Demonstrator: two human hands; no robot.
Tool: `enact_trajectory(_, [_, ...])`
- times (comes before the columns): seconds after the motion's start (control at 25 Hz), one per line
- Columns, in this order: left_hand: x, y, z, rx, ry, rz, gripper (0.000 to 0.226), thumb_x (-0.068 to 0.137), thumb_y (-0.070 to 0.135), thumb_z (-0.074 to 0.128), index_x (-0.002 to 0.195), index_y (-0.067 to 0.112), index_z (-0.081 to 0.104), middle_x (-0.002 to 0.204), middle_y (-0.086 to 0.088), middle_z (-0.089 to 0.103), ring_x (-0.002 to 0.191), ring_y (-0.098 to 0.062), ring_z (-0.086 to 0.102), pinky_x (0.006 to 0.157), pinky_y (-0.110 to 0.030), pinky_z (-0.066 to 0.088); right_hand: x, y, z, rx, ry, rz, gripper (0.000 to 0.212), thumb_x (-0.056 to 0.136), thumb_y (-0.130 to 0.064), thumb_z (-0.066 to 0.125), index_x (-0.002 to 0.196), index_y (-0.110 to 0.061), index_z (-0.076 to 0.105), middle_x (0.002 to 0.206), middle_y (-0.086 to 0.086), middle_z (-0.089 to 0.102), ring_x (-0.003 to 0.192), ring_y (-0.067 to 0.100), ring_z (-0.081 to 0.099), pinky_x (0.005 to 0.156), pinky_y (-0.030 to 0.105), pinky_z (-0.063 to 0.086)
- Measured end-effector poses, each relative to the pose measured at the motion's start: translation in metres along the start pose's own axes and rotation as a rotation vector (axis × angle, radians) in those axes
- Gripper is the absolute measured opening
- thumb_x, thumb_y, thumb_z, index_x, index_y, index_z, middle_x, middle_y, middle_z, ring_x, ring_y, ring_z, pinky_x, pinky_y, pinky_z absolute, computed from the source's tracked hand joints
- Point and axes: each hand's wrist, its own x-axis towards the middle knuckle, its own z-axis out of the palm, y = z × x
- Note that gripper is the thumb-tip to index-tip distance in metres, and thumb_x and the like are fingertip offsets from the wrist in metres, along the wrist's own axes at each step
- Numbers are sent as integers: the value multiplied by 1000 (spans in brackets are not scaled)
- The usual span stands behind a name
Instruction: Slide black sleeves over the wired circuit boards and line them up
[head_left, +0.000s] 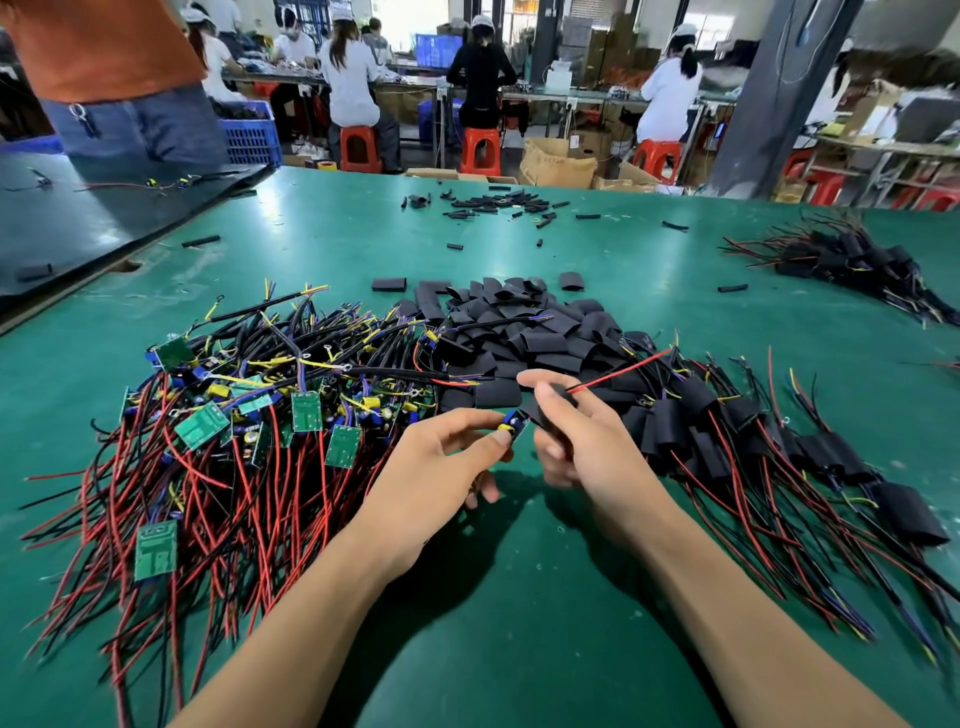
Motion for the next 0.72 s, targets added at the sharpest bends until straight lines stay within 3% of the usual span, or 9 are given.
enact_trajectory(0.12, [-1,1,1,-36,-3,-22,14,99,14,58,103,14,71,84,-3,73,51,-14,55,47,-22,40,-1,-2,-4,115,-127,5,33,98,-42,50,121,-21,61,64,2,53,46,12,34,47,22,29])
enact_trajectory(0.2, [-1,2,1,-60,-1,-37,16,101,14,55,102,13,70,81,0,72,51,-14,54,49,-23,39,-1,-1,-5,112,-169,-17,37,95,-42,51,123,-19,61,70,3,59,49,14,40,50,21,35])
enact_trajectory(0.4, [-1,4,2,-76,25,-59,12,98,17,59,102,14,71,83,-4,73,44,-11,43,45,-20,33,0,-2,-7,-1,-79,-105,25,94,-42,60,106,-24,72,72,0,62,51,13,46,51,18,36])
enact_trajectory(0.52, [-1,4,1,-62,39,-46,9,95,18,63,100,16,71,85,-7,75,43,-11,42,44,-20,32,-2,-3,-7,-101,-37,-152,29,91,-46,63,107,-24,74,71,-6,62,52,10,49,50,16,38])
enact_trajectory(0.72, [-3,3,0,8,63,40,8,89,24,72,97,21,72,85,-4,75,47,-11,44,46,-18,39,-4,0,-8,-230,8,-197,20,94,-38,66,106,-24,73,68,-15,59,56,9,50,55,16,42])
